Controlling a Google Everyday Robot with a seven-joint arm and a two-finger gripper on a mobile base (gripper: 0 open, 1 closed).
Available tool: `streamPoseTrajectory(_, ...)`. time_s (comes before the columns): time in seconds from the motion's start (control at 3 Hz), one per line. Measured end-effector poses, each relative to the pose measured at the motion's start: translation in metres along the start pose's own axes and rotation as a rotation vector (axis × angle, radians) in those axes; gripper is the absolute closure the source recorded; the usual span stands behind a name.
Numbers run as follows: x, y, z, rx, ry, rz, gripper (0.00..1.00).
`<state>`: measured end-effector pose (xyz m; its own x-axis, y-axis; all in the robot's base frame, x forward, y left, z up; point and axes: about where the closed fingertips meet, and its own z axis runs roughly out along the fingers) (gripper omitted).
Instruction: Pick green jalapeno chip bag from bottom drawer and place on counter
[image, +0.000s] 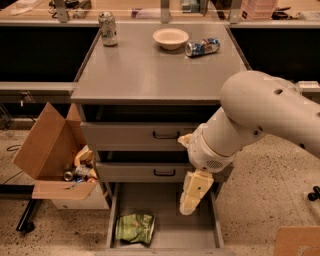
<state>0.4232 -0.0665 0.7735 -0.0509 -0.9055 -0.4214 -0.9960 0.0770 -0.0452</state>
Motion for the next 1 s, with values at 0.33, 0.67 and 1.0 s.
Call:
streamPoseTrajectory(0.33,0.0,0.0,0.0,0.0,0.0,0.0,0.0)
streamPoseTrajectory(0.67,0.033,0.002,0.049,-0.026,0.024,0.009,0.0)
streamPoseTrajectory(1.0,0.06,0.005,0.094,-0.043,0.032,0.0,0.0)
